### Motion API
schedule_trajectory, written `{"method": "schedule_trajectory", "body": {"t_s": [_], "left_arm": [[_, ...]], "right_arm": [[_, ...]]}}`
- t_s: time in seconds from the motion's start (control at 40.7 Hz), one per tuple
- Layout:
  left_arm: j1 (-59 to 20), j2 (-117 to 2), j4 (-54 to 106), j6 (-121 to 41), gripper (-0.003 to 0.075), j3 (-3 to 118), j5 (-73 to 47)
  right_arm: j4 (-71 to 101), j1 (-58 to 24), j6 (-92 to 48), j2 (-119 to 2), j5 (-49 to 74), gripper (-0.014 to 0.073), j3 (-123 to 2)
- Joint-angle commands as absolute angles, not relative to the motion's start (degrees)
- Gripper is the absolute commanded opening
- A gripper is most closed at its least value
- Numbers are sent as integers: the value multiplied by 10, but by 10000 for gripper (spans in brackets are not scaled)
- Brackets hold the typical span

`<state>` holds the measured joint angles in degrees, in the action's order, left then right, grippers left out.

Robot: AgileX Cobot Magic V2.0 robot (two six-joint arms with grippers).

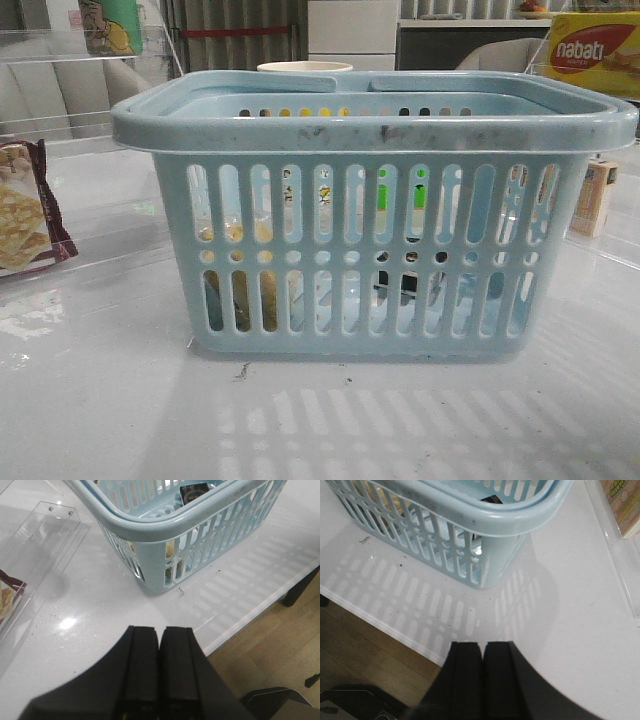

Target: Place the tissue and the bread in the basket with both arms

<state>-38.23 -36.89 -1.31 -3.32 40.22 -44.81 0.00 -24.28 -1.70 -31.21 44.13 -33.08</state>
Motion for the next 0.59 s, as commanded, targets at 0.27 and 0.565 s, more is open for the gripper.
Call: {"method": "schedule_trajectory", "body": {"t_s": [0.27,0.565], "left_arm": [[-202,-224,-13,-28,91,305,-246],[-77,-66,-13,-28,91,121,-74]], "right_arm": [[-6,-243,-21,-313,406,69,-347],[-6,-243,-21,-313,406,69,-347]]}}
